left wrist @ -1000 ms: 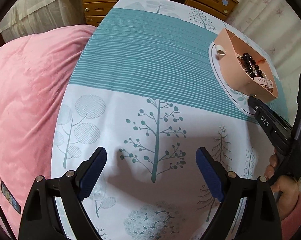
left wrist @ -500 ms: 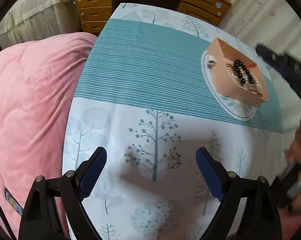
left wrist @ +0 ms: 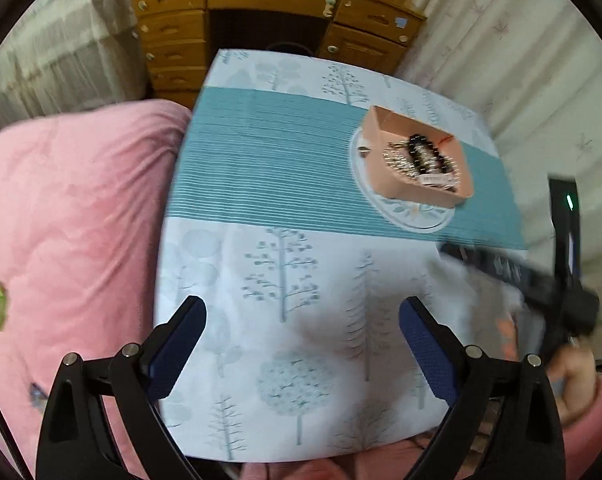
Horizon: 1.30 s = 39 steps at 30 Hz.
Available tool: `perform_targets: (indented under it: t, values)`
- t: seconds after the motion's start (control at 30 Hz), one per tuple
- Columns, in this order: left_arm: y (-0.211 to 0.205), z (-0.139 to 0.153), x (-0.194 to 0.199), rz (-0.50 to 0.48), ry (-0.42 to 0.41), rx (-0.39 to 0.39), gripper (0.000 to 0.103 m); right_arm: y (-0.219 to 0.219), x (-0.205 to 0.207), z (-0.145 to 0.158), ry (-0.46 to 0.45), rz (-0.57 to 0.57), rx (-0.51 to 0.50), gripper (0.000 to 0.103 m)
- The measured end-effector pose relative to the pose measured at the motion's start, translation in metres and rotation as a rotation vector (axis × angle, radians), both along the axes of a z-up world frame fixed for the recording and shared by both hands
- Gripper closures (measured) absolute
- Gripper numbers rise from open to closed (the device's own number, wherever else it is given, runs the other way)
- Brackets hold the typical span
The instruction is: Organize jewelry
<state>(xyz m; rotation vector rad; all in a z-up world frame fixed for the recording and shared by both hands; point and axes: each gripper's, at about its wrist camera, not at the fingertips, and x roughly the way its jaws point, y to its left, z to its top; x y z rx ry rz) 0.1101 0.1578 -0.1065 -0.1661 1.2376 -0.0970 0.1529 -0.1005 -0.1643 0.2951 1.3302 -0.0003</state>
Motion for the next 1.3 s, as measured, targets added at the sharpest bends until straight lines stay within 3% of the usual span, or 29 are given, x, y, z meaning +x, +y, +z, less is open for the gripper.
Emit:
perform_targets:
  t: [0.07, 0.17, 0.27, 0.33, 0.47, 0.73, 1.03, 1.3]
  values:
    - [-0.005, 0.004, -0.007, 0.029, -0.014, 0.025, 0.007, -0.003, -0.024, -0.008, 0.063, 0.004, -0.005, 0.012]
    - [-0.015, 0.008, -0.018, 0.073, -0.014, -0.003, 0.007, -0.004, -0.059, -0.019, 0.138, 0.043, 0.043, 0.012]
    - [-0.035, 0.008, -0.028, 0.101, 0.034, 0.021, 0.007, -0.009, -0.089, -0.014, 0.145, 0.080, 0.078, 0.012]
    - [-0.054, 0.010, -0.036, 0.086, 0.065, 0.044, 0.007, -0.016, -0.104, 0.001, 0.094, 0.107, 0.071, 0.012]
    - [-0.101, 0.027, -0.049, 0.009, 0.031, 0.142, 0.007, -0.040, -0.120, 0.036, -0.004, 0.153, 0.016, 0.012]
    - [-0.156, 0.069, -0.073, -0.038, -0.131, 0.198, 0.001, -0.082, -0.138, 0.097, -0.144, 0.128, 0.118, 0.008]
    - [-0.168, 0.086, -0.086, 0.001, -0.208, 0.198, 0.001, -0.095, -0.158, 0.133, -0.285, 0.092, 0.008, 0.004]
    - [-0.157, 0.090, -0.100, 0.059, -0.240, 0.195, 0.001, -0.083, -0.162, 0.146, -0.360, 0.145, -0.044, 0.000]
